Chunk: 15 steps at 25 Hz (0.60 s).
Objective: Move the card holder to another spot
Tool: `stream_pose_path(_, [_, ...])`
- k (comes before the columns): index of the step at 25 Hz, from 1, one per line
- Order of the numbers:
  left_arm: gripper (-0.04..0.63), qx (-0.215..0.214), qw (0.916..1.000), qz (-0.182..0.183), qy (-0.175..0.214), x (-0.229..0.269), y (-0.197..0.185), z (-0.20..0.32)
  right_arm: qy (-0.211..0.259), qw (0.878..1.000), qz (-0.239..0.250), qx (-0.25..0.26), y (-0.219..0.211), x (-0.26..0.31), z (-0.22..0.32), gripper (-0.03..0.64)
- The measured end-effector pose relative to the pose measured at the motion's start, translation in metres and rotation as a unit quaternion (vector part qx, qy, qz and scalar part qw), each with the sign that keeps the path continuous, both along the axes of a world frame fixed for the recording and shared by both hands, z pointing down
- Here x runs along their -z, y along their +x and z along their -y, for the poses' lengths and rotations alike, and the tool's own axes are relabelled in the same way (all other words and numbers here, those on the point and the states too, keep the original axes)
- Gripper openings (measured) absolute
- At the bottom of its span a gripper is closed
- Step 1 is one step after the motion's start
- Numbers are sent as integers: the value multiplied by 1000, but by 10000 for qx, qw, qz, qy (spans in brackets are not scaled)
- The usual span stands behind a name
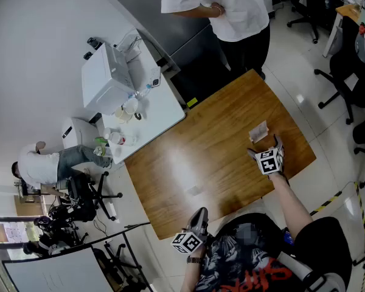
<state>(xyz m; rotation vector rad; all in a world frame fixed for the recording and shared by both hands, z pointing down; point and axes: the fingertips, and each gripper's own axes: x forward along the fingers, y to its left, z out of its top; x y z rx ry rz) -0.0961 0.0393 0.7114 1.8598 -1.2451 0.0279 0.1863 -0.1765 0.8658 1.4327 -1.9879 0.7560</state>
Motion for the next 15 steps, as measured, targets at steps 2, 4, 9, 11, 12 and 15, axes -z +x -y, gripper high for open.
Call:
stream_pose_path(2, [7, 205, 9997, -59, 120, -4, -8, 0, 53, 9998, -199, 23, 11, -10, 31, 581])
stream_pose_path(4, [7, 379, 9992, -67, 147, -4, -14, 1, -95, 9992, -340, 173, 16, -25, 51, 581])
stream_pose_path(9, [32, 505, 9983, -40, 290, -1, -22, -5, -518, 9959, -610, 429, 8, -43, 46, 557])
stream_pose_path(11, [42, 435, 9986, -10, 314, 3, -20, 0, -357, 9971, -594, 324, 4, -33, 32, 555])
stream_pose_path(12, [47, 384, 9987, -7, 322, 3, -20, 2, -254, 9980, -508, 264, 0, -25, 24, 555])
stream_pose_path(15, [49, 182, 9993, -57, 332, 1, -17, 9, 55, 9995, -230, 194, -17, 6, -5, 554])
